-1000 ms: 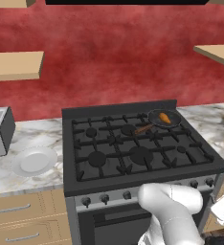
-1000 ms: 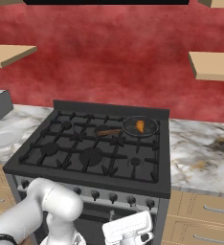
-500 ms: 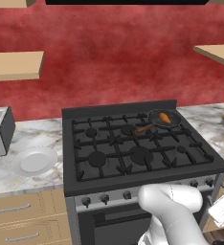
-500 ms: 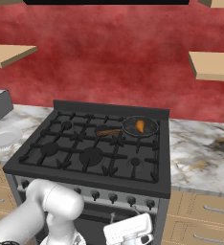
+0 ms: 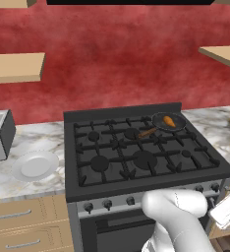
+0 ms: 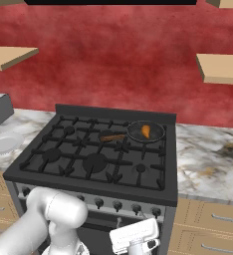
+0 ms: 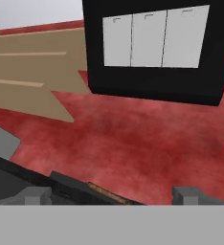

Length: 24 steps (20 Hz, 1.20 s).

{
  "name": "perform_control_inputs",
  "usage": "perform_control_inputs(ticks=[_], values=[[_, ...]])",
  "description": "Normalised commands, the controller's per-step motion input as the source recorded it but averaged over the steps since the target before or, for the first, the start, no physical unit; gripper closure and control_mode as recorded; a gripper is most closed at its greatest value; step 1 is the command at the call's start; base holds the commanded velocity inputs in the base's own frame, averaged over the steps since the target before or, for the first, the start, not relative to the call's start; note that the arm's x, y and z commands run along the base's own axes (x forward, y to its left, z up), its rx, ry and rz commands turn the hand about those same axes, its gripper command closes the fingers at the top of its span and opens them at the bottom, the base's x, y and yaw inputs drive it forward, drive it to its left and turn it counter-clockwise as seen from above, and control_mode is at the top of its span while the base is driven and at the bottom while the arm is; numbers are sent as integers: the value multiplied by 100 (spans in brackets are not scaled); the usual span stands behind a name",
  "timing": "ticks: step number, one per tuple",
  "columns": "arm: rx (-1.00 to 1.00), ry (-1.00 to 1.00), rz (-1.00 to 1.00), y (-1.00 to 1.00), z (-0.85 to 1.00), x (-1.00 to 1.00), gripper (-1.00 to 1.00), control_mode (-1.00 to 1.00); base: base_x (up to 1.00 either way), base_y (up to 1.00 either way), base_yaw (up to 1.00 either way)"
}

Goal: Pick the croissant and place it on the pan. Then turn on the stove to warm the croissant.

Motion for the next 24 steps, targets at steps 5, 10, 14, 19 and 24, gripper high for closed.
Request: perform_control_inputs(ticks=[5,10,14,19,24], values=[[1,1,-2,0,-13,19,-100,-100,0,0,0],[1,1,-2,0,-10,18,-100,-100,0,0,0],[1,1,-1,0,-14,14,-100,-100,0,0,0],[0,2,-2,0,-19,4,-100,-100,0,0,0],[1,4,-2,0,-14,3,-100,-100,0,0,0]])
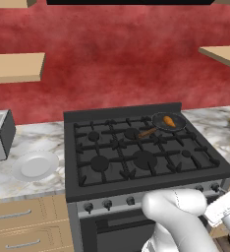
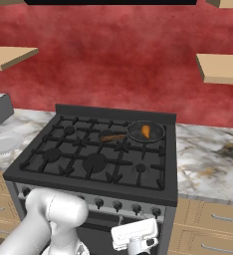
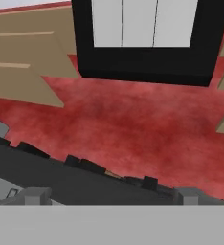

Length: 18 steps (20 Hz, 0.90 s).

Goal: Pick the croissant and place it on the pan. Then turn on the stove to warm the croissant.

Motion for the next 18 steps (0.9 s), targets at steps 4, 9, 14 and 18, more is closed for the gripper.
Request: perform_control_inputs(ticks=[4,9,14,18], values=[[3,5,-2,0,-9,6,-100,-100,0,0,0],[2,4,-3,0,-2,6,-100,-100,0,0,0],[2,5,-5,2,0,2,-100,-100,0,0,0],[0,9,-6,6,-3,0,-100,-100,0,0,0]])
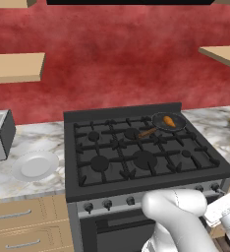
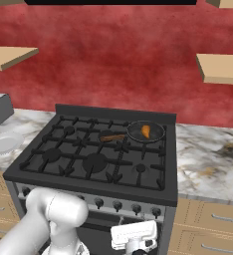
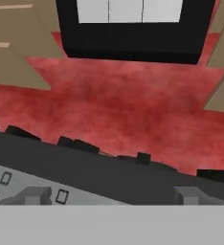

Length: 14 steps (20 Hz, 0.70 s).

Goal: Pick the croissant and place it on the pan. Then turn on the stove to warm the croissant.

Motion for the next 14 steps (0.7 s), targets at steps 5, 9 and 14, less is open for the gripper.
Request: perform_control_inputs(ticks=[5,9,14], values=[[0,14,-6,4,0,1,-100,-100,0,0,0],[0,17,-5,0,0,7,-100,-100,0,0,0],[0,15,-5,1,0,10,-100,-100,0,0,0]])
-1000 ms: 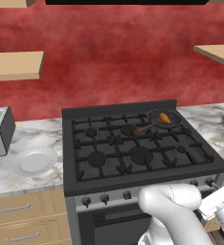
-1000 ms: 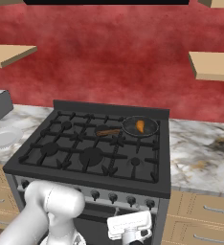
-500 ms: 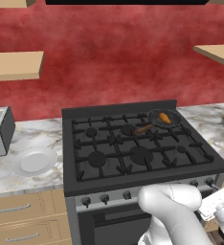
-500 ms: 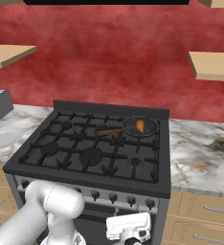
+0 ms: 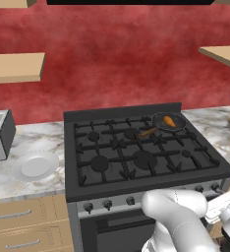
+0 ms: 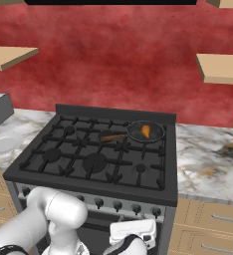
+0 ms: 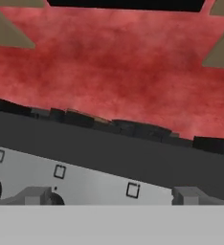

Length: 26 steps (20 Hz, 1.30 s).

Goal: Pick the croissant and place it on the pan. Then turn on the stove to warm the croissant.

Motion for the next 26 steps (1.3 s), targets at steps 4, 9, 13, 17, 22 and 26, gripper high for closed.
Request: perform_control_inputs(ticks=[4,9,13,17,22,26], values=[[0,10,-4,2,-2,5,-100,-100,0,0,0],[0,5,-4,0,-9,8,-100,-100,0,0,0],[0,2,-3,0,-6,11,-100,-100,0,0,0],[0,0,0,0,-13,10,-100,-100,0,0,0],[0,0,0,-1,-18,7,-100,-100,0,0,0],[0,0,0,0,-17,5,-100,-100,0,0,0]])
